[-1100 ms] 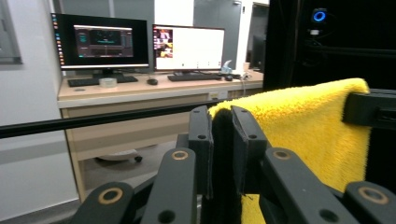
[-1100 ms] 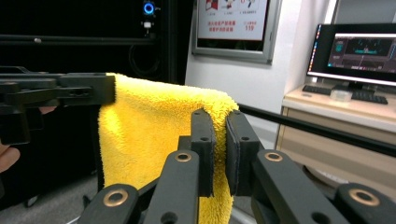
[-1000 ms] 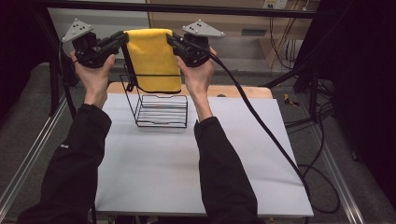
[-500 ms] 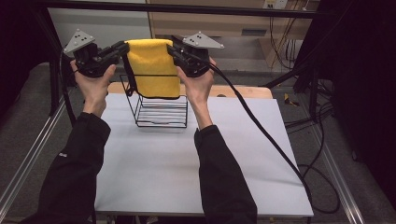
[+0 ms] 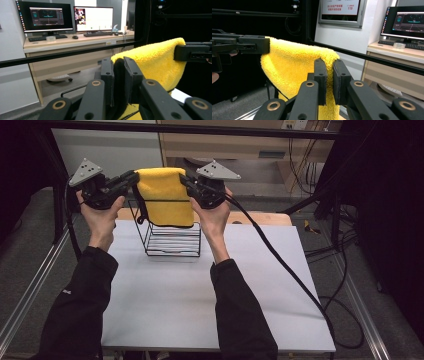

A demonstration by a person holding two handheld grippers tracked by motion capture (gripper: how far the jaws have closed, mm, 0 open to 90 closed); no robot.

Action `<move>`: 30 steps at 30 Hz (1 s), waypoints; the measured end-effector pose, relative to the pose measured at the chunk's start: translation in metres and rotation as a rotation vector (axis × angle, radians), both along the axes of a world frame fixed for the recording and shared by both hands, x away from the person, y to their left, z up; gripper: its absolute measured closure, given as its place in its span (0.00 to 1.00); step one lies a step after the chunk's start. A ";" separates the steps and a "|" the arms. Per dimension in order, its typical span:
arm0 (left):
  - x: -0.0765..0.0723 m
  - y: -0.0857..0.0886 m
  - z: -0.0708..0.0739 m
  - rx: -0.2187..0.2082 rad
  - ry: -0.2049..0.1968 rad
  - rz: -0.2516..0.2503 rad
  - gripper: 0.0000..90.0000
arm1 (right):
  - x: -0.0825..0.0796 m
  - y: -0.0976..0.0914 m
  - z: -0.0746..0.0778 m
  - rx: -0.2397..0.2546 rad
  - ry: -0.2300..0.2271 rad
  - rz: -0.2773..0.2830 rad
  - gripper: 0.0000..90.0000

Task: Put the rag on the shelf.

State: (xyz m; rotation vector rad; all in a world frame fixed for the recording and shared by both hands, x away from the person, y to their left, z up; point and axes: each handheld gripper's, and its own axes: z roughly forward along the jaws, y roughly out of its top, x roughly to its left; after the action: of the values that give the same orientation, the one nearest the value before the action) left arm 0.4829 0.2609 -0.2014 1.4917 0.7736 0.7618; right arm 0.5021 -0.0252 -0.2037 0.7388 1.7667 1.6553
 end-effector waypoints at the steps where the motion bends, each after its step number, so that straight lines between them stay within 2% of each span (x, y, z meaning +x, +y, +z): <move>1: -0.001 0.000 0.000 0.002 -0.002 -0.002 0.88 | -0.001 0.000 0.000 -0.003 -0.003 0.003 0.92; 2: -0.001 0.001 0.000 0.008 -0.017 -0.001 0.88 | -0.002 0.000 0.000 -0.002 -0.004 0.002 0.92; 3: -0.003 0.001 -0.001 0.005 -0.004 -0.005 0.88 | -0.003 0.001 -0.001 -0.006 -0.007 0.002 0.92; 11: -0.012 0.004 -0.009 -0.001 0.004 -0.026 0.88 | -0.012 0.001 -0.007 -0.021 -0.022 0.010 0.92; 17: -0.021 0.006 -0.015 0.018 0.012 -0.046 0.88 | -0.021 0.001 -0.012 -0.039 -0.037 0.018 0.92; 18: -0.022 0.006 -0.016 0.028 0.012 -0.034 0.88 | -0.022 0.001 -0.013 -0.042 -0.035 0.021 0.92; 25: -0.031 0.006 -0.025 0.055 0.032 -0.045 0.87 | -0.031 0.003 -0.017 -0.087 -0.032 0.025 0.92; 30: -0.036 0.006 -0.034 0.067 0.056 -0.048 0.87 | -0.036 0.003 -0.023 -0.106 -0.005 0.042 0.92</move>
State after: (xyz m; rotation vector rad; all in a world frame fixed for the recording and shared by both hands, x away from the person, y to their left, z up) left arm 0.4473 0.2669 -0.2358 1.5922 0.7576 0.7191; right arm 0.4665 -0.0224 -0.2268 0.6527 1.8625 1.5751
